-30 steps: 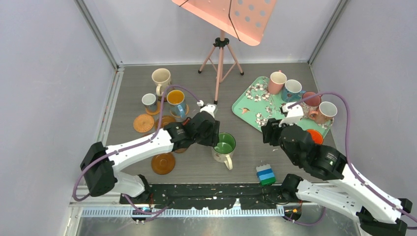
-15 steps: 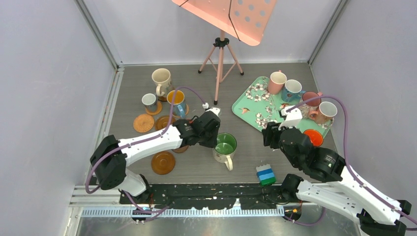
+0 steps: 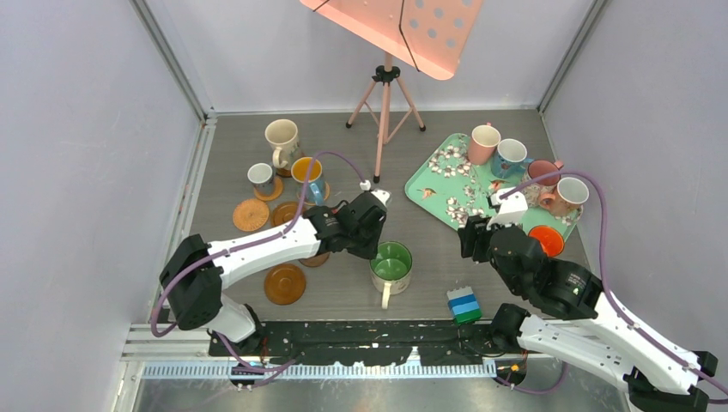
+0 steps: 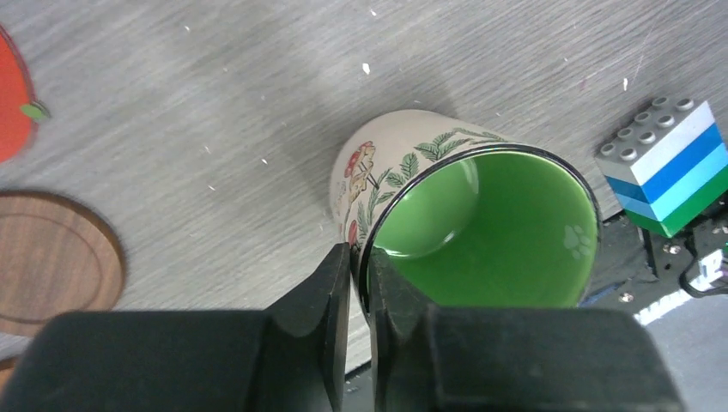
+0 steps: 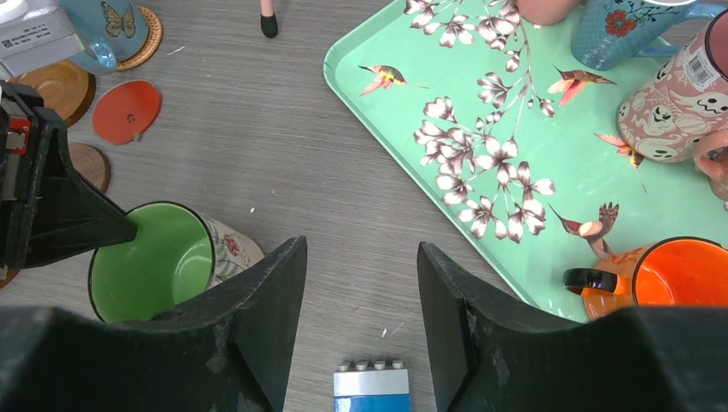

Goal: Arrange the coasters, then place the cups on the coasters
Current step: Pick up the cup at the center of the board.

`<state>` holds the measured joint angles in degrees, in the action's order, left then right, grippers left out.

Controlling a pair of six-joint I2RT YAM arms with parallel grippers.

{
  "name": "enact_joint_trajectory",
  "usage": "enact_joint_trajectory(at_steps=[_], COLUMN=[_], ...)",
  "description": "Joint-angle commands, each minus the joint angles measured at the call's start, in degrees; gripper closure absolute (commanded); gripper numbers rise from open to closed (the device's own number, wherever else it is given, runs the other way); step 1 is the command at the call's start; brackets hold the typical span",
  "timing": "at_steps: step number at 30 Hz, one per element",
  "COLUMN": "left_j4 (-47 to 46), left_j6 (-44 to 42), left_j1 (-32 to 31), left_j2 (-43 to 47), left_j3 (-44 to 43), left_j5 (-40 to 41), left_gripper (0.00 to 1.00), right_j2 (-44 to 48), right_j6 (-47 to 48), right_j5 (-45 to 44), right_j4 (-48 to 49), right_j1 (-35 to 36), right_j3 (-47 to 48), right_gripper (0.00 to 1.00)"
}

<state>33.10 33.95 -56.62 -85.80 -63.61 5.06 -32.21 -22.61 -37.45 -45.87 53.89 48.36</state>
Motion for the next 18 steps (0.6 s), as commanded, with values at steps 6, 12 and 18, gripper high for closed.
enact_joint_trajectory(at_steps=[6,12,18], left_j4=[3.1,2.9,3.4], left_j6=[0.0,2.0,1.6], left_j1=[-0.3,-0.6,-0.6], left_j2=[0.0,-0.6,0.7], left_j3=[-2.8,-1.5,-0.2], left_j5=[-3.0,-4.7,-4.6], left_gripper=[0.66,0.65,0.87], right_j2=[1.1,1.5,1.7], right_j6=[0.6,0.8,0.8], right_j5=[-1.3,-1.2,-1.2], right_j4=[1.8,2.0,2.0], right_j1=[-0.1,-0.1,-0.1], right_j3=[-0.2,-0.4,-0.6], right_gripper=[0.42,0.42,0.42])
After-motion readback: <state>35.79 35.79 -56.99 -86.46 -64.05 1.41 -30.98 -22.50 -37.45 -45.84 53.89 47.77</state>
